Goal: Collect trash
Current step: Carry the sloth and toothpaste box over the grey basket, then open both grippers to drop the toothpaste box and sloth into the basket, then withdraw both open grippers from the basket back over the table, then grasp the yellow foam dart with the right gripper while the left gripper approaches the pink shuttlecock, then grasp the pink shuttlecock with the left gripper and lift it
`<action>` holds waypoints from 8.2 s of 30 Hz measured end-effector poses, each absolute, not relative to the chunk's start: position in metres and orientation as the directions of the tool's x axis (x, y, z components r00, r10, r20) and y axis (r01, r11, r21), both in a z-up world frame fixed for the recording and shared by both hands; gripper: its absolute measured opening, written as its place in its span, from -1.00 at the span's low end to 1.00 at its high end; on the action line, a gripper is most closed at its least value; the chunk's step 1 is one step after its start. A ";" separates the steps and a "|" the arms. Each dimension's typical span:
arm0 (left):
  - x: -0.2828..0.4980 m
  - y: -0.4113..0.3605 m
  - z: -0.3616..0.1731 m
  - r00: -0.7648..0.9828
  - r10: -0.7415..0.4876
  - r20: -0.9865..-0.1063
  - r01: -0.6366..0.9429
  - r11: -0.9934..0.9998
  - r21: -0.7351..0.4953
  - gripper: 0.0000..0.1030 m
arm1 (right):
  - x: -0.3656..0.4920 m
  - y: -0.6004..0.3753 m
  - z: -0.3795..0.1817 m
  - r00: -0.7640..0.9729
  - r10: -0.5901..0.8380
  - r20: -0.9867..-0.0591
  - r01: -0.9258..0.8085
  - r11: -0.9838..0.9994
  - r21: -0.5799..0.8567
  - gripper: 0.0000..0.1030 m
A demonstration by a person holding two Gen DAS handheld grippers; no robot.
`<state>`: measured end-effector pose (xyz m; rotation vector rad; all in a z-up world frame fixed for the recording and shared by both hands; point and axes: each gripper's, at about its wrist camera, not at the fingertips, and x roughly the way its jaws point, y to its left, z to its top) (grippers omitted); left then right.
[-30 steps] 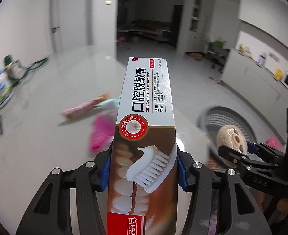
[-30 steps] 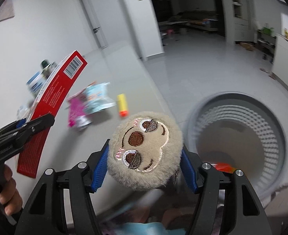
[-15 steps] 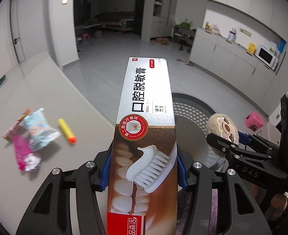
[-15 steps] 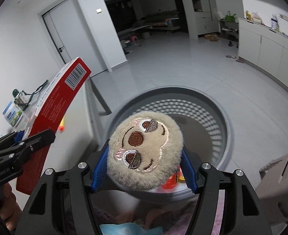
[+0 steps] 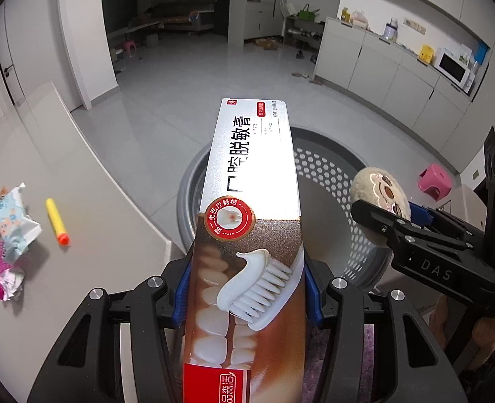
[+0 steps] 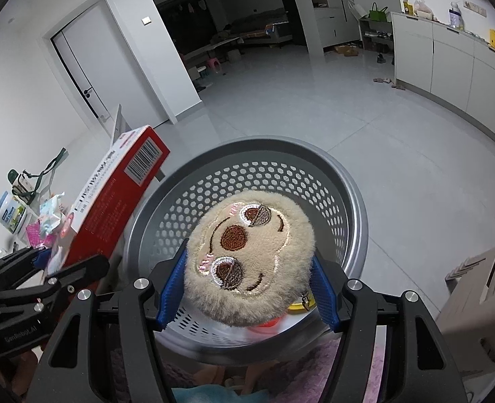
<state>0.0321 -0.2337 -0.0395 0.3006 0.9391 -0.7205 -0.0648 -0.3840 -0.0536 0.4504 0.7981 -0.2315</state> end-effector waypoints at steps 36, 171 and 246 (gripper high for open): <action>0.054 -0.254 -0.074 0.303 -0.378 -0.875 0.673 0.735 -0.084 0.24 | -0.042 -0.384 -0.075 0.640 0.010 -0.769 0.353 0.885 0.305 0.40; 0.112 0.064 -0.042 0.670 -0.086 -0.737 0.073 0.996 -0.050 0.82 | 0.134 -0.112 -0.057 0.613 0.097 -0.784 -0.181 0.983 -0.020 -0.76; 0.181 0.056 -0.060 0.579 -0.146 -0.802 0.141 0.987 -0.078 0.21 | 0.079 -0.153 -0.057 0.619 0.241 -0.748 -0.114 0.969 0.218 -0.76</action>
